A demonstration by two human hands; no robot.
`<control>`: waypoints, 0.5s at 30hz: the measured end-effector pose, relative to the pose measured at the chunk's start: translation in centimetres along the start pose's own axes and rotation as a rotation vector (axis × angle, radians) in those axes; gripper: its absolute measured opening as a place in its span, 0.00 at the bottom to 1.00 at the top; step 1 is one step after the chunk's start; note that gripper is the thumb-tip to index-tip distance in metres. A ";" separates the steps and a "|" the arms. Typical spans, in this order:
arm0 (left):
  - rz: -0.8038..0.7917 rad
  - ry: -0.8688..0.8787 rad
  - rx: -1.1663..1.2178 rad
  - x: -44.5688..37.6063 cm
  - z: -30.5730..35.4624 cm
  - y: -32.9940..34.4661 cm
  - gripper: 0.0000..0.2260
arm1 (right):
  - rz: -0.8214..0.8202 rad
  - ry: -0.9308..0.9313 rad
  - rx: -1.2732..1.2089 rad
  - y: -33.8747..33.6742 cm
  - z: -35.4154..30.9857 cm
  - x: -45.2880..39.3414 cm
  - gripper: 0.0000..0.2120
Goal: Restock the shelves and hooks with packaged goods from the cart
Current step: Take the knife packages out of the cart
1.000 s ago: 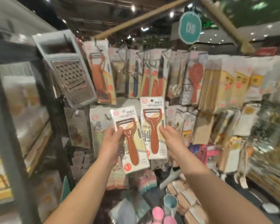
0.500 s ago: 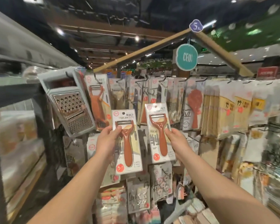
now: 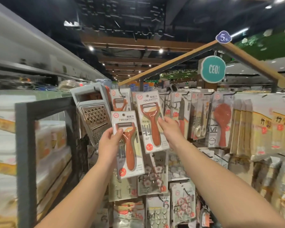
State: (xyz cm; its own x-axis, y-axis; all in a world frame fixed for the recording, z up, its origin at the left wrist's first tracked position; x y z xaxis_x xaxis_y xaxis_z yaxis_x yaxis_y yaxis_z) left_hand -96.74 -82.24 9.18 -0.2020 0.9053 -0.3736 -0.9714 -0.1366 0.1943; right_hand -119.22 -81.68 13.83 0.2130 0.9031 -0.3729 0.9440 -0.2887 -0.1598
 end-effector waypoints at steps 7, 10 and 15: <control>0.027 -0.003 0.015 -0.2 0.5 -0.7 0.12 | 0.043 -0.015 0.053 0.7 -1.0 -1.4 0.20; 0.032 0.014 0.021 -0.1 0.8 -1.0 0.11 | 0.054 -0.006 0.017 0.8 -1.4 -1.4 0.23; 0.031 0.016 0.054 0.7 1.6 -1.2 0.12 | 0.083 0.067 0.039 0.4 -1.7 -1.4 0.21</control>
State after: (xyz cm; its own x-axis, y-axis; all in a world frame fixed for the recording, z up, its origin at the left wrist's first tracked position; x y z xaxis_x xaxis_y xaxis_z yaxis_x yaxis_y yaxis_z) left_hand -95.55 -80.81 10.12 -0.2338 0.8946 -0.3808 -0.9568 -0.1420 0.2539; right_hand -118.73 -82.55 15.83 0.3074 0.8946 -0.3244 0.9122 -0.3741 -0.1671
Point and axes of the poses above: each hand's wrist, its own x-axis away from the middle knuckle, its own y-axis out of the palm, z = x × y, the point moved 7 cm from there along -x, towards the middle knuckle
